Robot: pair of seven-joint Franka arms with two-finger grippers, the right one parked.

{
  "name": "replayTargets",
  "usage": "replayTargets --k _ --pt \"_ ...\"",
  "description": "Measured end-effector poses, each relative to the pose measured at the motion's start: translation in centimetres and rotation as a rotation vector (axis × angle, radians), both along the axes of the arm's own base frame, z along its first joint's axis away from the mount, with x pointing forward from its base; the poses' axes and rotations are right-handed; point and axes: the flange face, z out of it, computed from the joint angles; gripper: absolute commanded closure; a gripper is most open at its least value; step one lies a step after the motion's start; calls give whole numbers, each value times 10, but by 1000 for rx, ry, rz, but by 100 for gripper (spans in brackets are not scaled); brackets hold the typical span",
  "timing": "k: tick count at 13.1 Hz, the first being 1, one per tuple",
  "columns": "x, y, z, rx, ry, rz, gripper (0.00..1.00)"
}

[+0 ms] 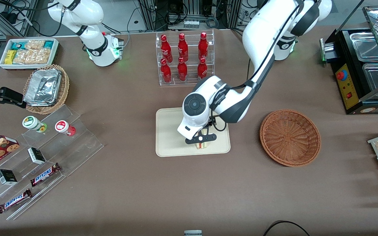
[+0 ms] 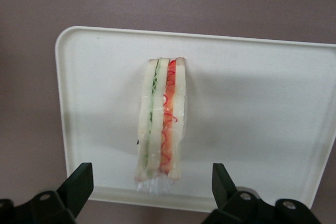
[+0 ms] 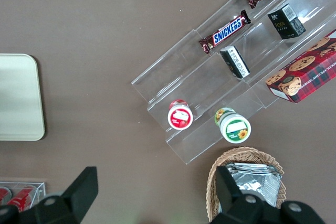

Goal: Place sandwich from basket to tray

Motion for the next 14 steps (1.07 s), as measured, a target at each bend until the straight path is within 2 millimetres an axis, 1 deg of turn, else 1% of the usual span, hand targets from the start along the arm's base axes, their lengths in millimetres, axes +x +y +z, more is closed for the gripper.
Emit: replayTargets --k 1,2,3,5,7,9,10,11,12,14 --pt "1 7 16 7 6 -37 0" --pt "6 20 33 9 10 -79 0" --pt "16 39 53 4 11 -119 0" --pt "38 92 89 -10 37 -158 0" --pt "56 147 113 -10 39 -126 0" --pt "75 211 135 -18 23 -64 0" --pt "83 247 146 -29 17 -58 0" --pt "86 278 154 -36 20 -65 0" --pt "84 304 158 -39 28 -79 0" --pt "74 339 162 -40 45 -102 0"
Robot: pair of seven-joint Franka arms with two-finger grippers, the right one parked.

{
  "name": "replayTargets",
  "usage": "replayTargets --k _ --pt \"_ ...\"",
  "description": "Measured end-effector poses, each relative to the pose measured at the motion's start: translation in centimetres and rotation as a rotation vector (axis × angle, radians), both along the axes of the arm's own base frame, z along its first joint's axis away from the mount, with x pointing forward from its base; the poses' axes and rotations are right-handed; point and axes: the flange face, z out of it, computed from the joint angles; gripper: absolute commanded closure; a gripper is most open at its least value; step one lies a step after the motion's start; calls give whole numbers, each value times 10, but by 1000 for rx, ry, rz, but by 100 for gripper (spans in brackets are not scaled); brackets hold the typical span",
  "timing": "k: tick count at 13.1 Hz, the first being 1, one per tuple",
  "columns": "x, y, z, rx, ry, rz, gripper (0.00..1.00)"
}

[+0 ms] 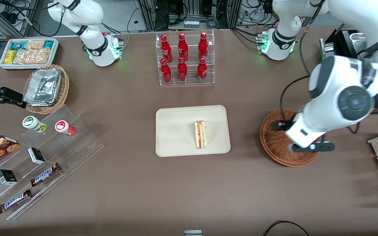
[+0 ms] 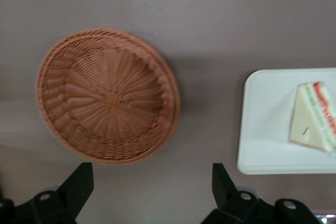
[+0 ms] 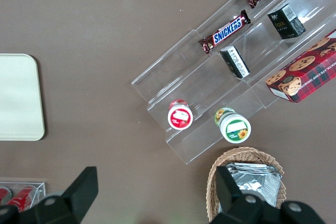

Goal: Place sandwich from basket to tray

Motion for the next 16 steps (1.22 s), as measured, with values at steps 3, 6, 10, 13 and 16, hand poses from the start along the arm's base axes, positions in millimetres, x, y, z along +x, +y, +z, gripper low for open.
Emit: replayTargets --k 3,6,10,13,16 --pt "-20 27 17 2 -6 -22 0" --pt "-41 27 40 8 -42 -29 0" --pt "-69 34 70 17 -82 -20 0" --pt "-78 66 84 1 -74 30 0" --pt "-89 68 94 1 -56 27 0"
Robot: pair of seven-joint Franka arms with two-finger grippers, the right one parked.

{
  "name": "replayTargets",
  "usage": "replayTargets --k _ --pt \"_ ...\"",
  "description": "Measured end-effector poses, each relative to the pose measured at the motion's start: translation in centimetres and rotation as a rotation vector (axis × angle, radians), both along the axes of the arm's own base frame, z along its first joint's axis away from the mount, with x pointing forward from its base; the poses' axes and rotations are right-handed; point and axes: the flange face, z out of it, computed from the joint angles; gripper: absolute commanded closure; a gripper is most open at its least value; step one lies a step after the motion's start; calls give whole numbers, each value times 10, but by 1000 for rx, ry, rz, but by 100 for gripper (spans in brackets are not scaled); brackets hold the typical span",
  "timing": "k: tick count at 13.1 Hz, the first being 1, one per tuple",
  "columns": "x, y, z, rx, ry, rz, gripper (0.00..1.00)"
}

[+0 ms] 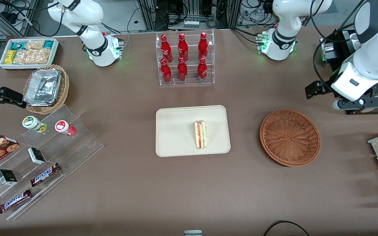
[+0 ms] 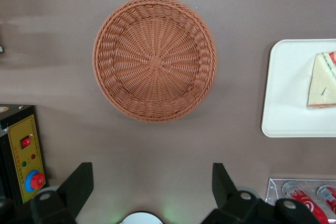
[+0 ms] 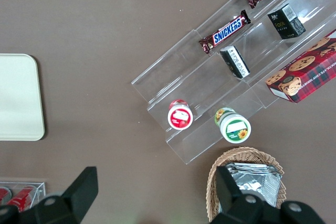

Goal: Place sandwich from basket to tray

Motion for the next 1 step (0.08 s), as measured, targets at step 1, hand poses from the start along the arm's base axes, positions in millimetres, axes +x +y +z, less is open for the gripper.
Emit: replayTargets --k 1 --pt "-2 -4 1 0 2 -8 0"
